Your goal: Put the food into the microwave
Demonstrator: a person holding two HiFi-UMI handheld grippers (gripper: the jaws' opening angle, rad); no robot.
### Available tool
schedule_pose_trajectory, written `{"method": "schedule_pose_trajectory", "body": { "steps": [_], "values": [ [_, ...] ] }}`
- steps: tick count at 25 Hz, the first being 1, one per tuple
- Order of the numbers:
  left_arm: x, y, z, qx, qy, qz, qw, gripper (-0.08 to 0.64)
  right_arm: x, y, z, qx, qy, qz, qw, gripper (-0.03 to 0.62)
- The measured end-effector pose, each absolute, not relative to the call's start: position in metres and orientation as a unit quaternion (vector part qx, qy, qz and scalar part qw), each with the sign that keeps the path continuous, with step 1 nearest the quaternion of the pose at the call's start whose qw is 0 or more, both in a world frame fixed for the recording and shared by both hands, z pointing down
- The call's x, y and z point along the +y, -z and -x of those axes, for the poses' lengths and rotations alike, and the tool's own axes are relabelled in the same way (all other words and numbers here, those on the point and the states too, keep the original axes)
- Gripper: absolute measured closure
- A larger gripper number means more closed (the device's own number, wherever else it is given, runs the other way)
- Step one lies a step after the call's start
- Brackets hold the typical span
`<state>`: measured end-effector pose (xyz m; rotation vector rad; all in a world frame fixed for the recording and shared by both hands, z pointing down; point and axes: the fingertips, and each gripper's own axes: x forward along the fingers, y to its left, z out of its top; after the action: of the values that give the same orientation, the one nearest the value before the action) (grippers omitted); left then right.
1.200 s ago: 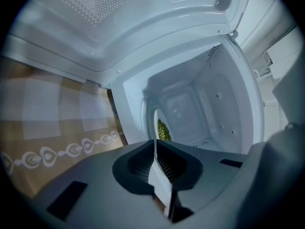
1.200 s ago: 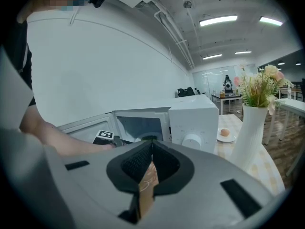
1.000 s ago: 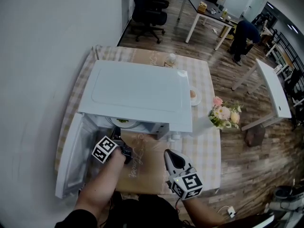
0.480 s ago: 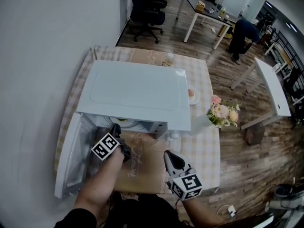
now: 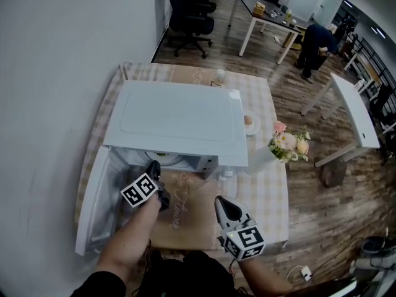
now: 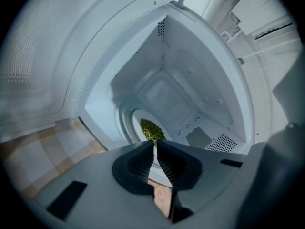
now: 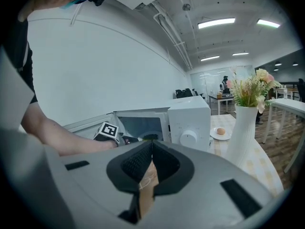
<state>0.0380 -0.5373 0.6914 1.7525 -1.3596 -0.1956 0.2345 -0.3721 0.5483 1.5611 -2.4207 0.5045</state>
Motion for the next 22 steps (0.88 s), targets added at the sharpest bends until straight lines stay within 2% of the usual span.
{"method": "schedule_pose_trajectory", "body": {
  "steps": [9, 22],
  "values": [
    [-0.466, -0.631, -0.051, -0.499, 0.086, -0.772, 0.385, 0.532, -0.343, -0.527, -0.209, -0.827, -0.159, -0.533, 0.084, 0.584],
    [-0.367, -0.543, -0.024, -0.446, 0.075, -0.849, 0.272, 0.535, -0.274, -0.491, -0.161, -0.820, -0.137, -0.553, 0.055, 0.584]
  ]
}}
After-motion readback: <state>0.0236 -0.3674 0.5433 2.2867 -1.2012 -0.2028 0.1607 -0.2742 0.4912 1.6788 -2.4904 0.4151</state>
